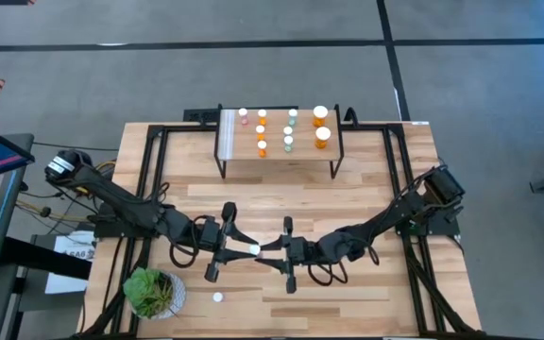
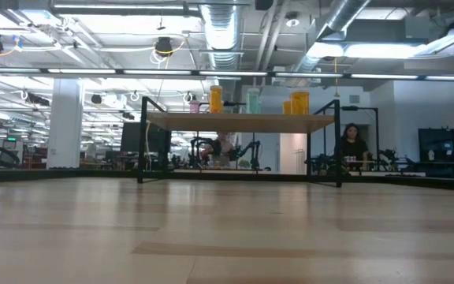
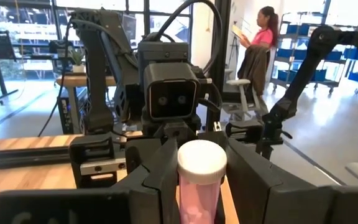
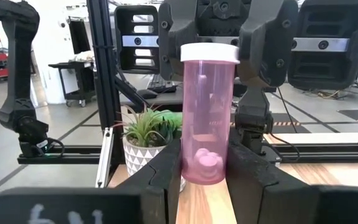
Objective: Pick and place medicine bottles onto shelf by color
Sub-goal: Put the top small pink pill bottle on the shelf aligned with the other small pink pill bottle
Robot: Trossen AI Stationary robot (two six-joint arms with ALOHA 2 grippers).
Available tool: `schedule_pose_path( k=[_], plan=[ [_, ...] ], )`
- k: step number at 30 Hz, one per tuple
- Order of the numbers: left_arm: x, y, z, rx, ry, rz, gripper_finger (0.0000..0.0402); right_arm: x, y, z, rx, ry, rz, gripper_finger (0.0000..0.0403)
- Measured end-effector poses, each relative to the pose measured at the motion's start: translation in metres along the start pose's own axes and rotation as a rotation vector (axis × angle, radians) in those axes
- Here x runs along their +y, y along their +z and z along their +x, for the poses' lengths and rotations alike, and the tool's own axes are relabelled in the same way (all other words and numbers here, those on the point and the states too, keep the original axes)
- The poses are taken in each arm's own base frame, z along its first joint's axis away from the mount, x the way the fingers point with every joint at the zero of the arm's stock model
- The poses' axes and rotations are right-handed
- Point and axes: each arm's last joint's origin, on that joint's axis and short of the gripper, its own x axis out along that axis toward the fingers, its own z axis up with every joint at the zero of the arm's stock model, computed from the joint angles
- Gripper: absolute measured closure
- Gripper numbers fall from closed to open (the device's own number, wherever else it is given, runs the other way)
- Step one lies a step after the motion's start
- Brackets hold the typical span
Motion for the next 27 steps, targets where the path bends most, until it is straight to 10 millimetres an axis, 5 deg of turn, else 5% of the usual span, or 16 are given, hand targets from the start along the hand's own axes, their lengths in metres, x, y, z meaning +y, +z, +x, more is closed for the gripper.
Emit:
schedule_pose_path(
  k=[8, 18, 23, 27],
  plan=[
    [0.002, 0.003, -0.006, 0.02, 0.016, -0.004, 0.0301, 0.0, -0.001, 0.0, 0.012, -0.003, -0.01, 0.0263],
    [0.006, 0.007, -0.01, 0.006, 0.123, 0.063, 0.0301, -0.006, 0.023, -0.014, 0.121, -0.012, -0.023, 0.0132],
    [0.021, 0.013, -0.017, 0.023, 0.434, 0.175, 0.0301, -0.006, 0.042, -0.035, 0.199, -0.134, -0.063, 0.0112],
    [0.054, 0.016, -0.019, 0.057, 0.729, 0.227, 0.0301, -0.002, 0.05, -0.046, 0.21, -0.218, -0.087, 0.0112]
  ],
)
